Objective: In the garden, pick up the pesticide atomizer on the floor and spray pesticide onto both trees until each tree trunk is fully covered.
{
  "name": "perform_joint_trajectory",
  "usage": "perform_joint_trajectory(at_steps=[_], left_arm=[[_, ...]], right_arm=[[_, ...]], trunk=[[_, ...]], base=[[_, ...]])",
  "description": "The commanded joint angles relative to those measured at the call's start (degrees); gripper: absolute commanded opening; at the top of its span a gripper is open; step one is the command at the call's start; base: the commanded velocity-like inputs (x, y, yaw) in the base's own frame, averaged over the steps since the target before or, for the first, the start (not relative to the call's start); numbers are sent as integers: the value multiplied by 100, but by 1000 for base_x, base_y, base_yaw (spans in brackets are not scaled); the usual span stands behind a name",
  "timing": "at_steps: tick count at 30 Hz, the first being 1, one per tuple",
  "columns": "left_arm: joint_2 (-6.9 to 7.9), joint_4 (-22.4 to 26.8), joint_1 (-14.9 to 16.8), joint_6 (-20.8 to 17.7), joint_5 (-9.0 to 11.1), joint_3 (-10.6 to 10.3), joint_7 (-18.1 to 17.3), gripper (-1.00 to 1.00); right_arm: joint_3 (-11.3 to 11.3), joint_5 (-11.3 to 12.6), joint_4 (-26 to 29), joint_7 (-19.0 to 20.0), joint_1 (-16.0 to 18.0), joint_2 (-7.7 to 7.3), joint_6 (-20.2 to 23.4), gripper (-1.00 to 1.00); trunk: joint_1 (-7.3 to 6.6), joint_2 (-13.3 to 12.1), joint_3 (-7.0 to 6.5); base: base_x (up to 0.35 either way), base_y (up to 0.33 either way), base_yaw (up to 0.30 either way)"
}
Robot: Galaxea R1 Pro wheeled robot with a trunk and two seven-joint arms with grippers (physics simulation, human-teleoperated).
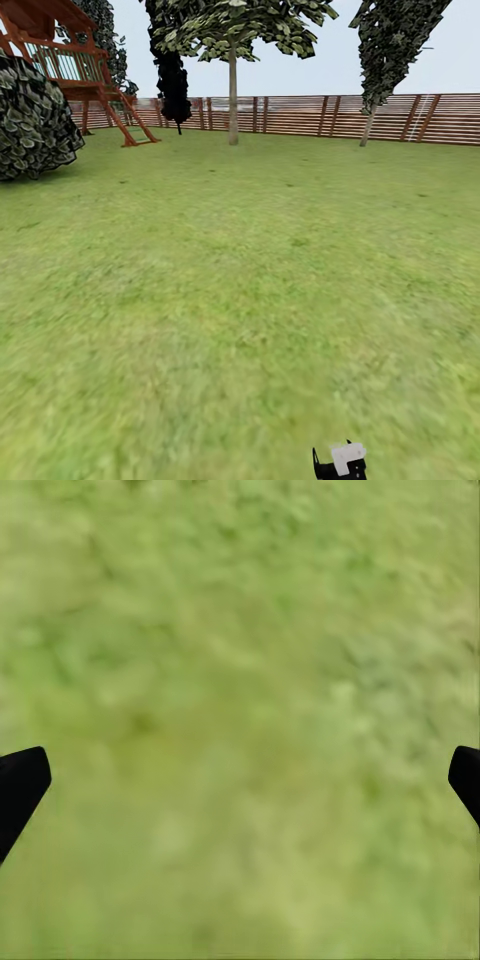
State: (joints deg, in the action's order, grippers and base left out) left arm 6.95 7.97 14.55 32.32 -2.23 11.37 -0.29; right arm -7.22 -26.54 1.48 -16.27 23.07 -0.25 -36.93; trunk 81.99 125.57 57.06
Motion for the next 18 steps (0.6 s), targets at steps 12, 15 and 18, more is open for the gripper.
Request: perform_joint_trajectory(at_steps=[12, 15, 18], left_arm=[[-1, -6, 4, 20, -23, 26, -5, -100], [-1, -6, 4, 19, -23, 25, -4, -100], [-1, -6, 4, 20, -23, 26, -6, -100]], right_arm=[[-43, -62, -7, -26, 4, 2, -16, 100], [-43, -62, -7, -24, 4, 3, -16, 100], [-43, -62, -7, -26, 4, 3, -16, 100]], trunk=[[2, 2, 5], [2, 2, 5], [2, 2, 5]], base=[[321, 99, 0], [321, 99, 0], [321, 99, 0]])
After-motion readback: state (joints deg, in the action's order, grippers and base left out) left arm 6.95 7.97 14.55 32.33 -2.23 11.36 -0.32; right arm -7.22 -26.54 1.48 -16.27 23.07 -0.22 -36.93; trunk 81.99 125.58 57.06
